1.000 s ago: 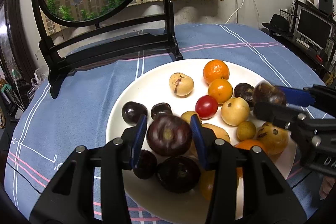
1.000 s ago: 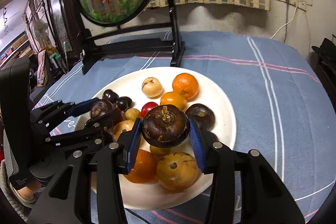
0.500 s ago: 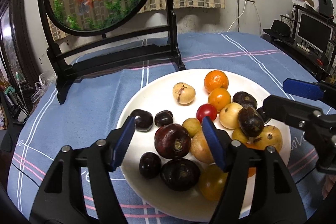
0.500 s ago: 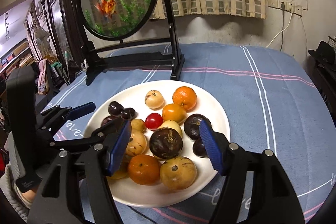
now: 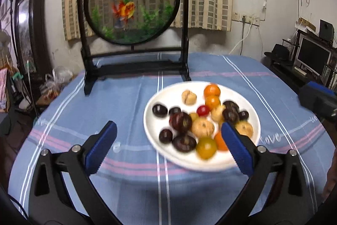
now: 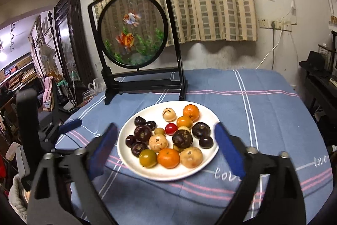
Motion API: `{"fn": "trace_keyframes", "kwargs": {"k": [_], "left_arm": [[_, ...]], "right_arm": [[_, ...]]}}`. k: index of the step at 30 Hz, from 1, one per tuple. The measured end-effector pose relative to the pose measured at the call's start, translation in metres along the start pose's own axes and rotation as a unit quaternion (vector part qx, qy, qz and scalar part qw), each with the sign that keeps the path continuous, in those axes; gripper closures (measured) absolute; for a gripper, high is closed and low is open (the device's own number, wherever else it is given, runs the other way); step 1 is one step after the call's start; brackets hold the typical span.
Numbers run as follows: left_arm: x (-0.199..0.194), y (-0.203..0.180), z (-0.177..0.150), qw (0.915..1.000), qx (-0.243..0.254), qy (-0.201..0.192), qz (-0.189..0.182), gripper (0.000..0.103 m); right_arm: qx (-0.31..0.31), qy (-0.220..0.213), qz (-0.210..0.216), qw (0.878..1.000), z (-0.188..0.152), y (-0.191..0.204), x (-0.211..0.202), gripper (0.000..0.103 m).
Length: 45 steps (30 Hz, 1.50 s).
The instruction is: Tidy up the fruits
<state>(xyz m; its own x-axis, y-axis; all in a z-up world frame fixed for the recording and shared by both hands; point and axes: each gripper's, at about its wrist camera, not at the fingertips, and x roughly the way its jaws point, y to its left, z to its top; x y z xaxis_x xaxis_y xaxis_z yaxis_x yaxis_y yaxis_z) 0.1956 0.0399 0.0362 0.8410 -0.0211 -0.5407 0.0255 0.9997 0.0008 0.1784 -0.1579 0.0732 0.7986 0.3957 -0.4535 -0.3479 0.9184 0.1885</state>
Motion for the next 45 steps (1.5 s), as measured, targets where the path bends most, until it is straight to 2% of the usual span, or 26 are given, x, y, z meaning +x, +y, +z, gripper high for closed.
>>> {"fn": "trace_keyframes", "kwargs": {"k": [4,8,11,15,18,22,31,45], "left_arm": [[-0.018,0.001,-0.024,0.9996,-0.017,0.017,-0.012,0.002],[-0.034,-0.005,-0.04,0.9996,-0.018,0.008,-0.021,0.002],[-0.04,-0.011,-0.048,0.9999,-0.009,0.007,-0.003,0.002],[-0.039,-0.019,-0.057,0.9991,0.016,0.012,0.038,0.002],[-0.037,-0.019,-0.057,0.9981,0.029,0.014,0.052,0.002],[-0.037,-0.015,-0.057,0.9986,0.021,0.023,0.042,0.002],[-0.037,-0.013,-0.055,0.9985,0.017,0.029,0.043,0.002],[-0.036,-0.016,-0.055,0.9989,0.017,0.036,0.026,0.002]], "right_arm": [[0.004,-0.005,-0.003,1.0,-0.026,0.007,-0.022,0.001],[0.013,0.019,-0.022,0.999,-0.058,0.005,-0.025,0.001],[0.01,0.051,-0.054,0.997,-0.069,0.004,-0.016,0.001],[0.007,0.069,-0.064,0.996,-0.077,0.005,-0.008,0.001],[0.004,0.084,-0.069,0.994,-0.082,0.003,0.0,0.001],[0.025,0.11,-0.054,0.992,-0.09,-0.001,0.01,0.001],[0.031,0.159,-0.064,0.985,-0.103,0.003,0.024,0.001],[0.017,0.154,-0.074,0.985,-0.104,0.007,0.022,0.001]]}}
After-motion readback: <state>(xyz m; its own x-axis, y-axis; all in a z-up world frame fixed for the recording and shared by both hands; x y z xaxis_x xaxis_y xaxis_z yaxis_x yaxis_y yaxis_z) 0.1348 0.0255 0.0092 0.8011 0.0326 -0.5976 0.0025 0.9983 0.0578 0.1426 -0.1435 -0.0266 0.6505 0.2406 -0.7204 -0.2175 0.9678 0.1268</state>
